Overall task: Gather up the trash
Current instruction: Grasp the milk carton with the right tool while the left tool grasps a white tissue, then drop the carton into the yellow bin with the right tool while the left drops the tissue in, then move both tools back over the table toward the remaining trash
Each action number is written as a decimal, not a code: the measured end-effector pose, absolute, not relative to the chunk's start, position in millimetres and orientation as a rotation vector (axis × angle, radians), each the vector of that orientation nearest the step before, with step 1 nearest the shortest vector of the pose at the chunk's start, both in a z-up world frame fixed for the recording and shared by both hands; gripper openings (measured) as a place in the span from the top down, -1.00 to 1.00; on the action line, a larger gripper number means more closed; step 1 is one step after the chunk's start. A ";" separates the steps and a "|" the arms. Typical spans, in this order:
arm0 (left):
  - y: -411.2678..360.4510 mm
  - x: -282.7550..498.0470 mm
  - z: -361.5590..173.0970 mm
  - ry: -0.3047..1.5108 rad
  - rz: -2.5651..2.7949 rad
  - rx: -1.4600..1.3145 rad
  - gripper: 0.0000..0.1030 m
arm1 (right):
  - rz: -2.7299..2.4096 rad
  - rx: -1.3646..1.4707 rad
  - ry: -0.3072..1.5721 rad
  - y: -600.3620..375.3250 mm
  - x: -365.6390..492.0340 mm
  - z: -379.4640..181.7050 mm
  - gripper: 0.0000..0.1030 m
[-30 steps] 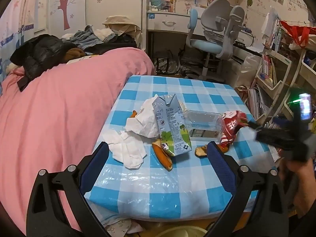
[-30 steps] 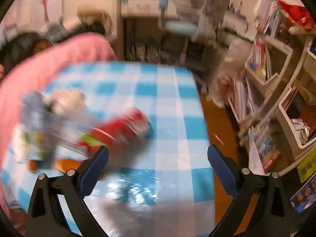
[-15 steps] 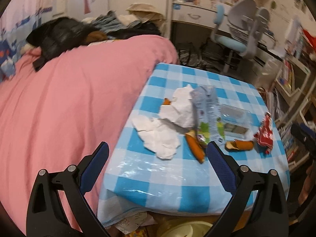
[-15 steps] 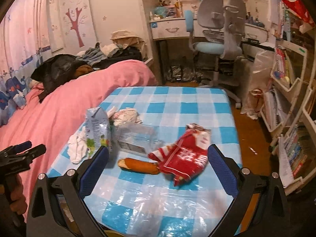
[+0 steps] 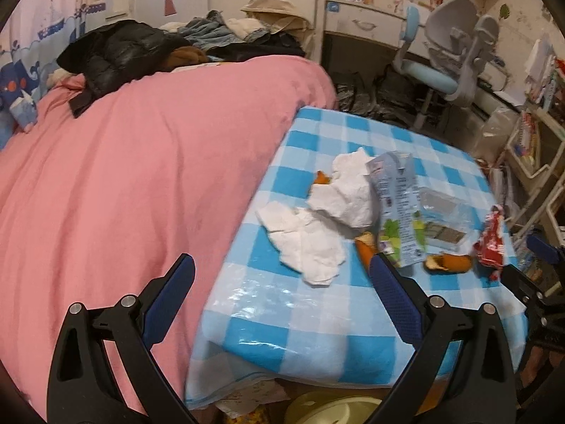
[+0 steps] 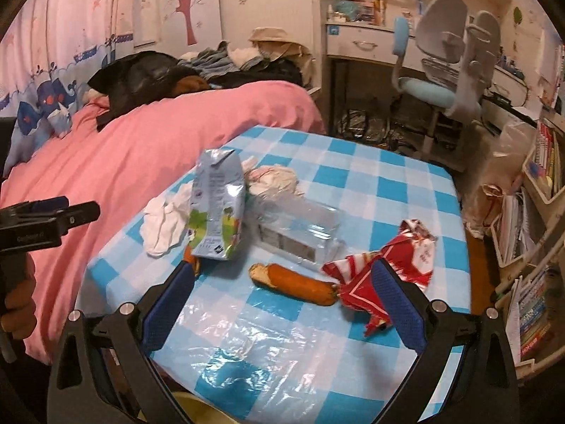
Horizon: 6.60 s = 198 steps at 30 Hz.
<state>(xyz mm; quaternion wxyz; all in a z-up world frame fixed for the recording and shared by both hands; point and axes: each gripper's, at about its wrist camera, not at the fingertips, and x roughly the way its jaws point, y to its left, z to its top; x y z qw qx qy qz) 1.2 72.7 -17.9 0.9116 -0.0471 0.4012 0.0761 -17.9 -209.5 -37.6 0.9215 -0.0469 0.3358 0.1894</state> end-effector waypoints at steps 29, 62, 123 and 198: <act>87.4 84.8 -87.3 1.008 -0.006 -0.038 -0.85 | 0.526 0.087 0.887 -138.9 57.4 -90.7 -0.86; 89.3 54.1 -51.0 0.917 -0.008 -0.094 0.74 | 0.686 0.349 0.846 -171.3 23.8 -61.4 -0.21; -25.6 -168.8 -114.7 1.150 -0.184 0.164 -0.14 | 0.370 0.227 0.745 -223.4 -147.1 -105.7 -0.68; 36.3 -75.3 -47.3 0.907 0.045 -0.094 -0.52 | 0.481 -0.136 0.831 -193.8 -30.9 -82.6 -0.69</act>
